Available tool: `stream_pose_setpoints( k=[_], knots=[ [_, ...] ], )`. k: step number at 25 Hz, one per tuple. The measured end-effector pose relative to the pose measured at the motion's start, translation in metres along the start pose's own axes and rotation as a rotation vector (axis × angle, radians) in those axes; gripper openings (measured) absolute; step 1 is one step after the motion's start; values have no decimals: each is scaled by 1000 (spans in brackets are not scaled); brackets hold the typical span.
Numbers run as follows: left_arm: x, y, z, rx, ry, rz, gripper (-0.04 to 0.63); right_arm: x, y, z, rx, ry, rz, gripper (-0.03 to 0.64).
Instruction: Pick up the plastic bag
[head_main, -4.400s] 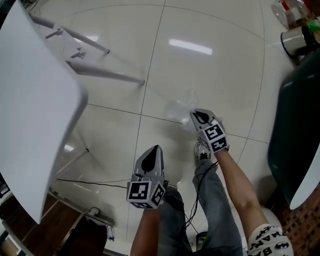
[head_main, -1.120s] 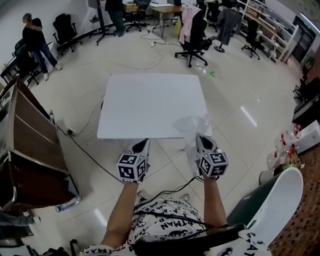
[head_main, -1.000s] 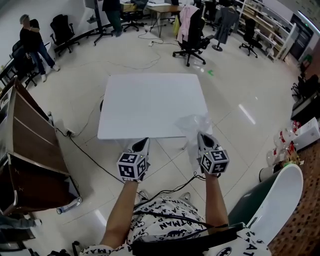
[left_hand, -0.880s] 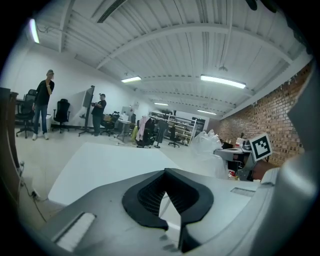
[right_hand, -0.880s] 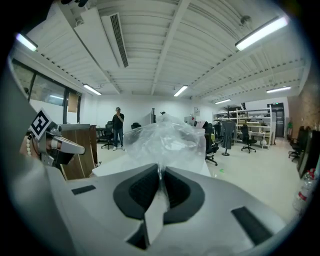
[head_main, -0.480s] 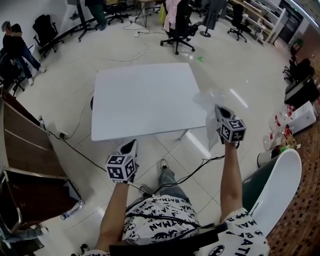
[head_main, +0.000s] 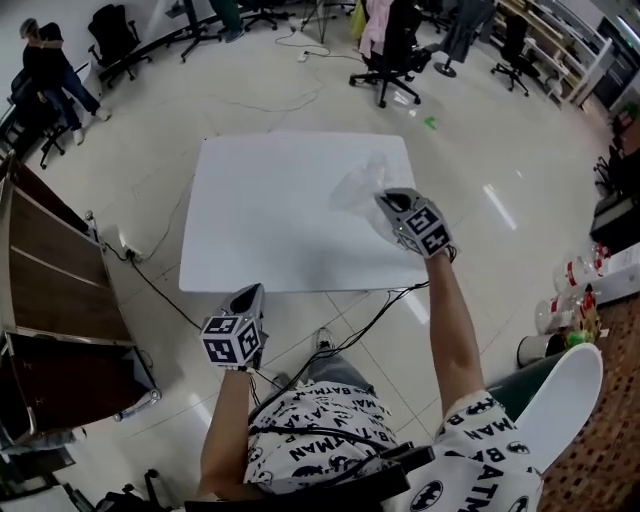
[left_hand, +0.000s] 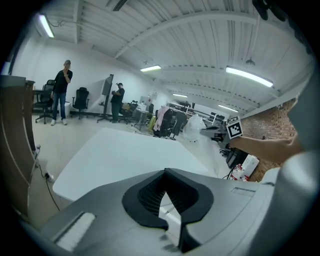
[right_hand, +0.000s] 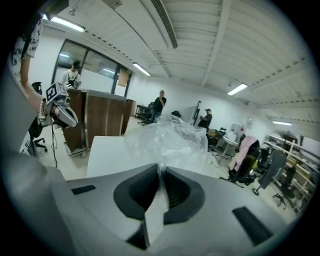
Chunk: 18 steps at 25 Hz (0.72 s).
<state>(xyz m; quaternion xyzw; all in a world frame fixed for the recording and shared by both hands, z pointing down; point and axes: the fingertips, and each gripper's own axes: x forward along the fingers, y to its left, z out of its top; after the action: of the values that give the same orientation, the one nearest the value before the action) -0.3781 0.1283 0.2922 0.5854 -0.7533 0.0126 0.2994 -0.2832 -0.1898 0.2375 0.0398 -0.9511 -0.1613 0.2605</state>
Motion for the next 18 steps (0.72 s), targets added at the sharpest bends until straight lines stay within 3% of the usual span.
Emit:
stream_pose_setpoints(
  k=[5, 9, 15, 18],
  knots=[
    [13, 16, -8, -45, 29, 57, 2, 87, 81, 6, -41, 8, 276, 12],
    [10, 36, -20, -95, 55, 114, 2, 151, 153, -4, -66, 77, 454, 12],
    [12, 57, -34, -131, 82, 159, 2, 211, 225, -27, -25, 180, 574, 15],
    [21, 67, -37, -119, 94, 146, 2, 228, 250, -33, -10, 218, 580, 35]
  ],
)
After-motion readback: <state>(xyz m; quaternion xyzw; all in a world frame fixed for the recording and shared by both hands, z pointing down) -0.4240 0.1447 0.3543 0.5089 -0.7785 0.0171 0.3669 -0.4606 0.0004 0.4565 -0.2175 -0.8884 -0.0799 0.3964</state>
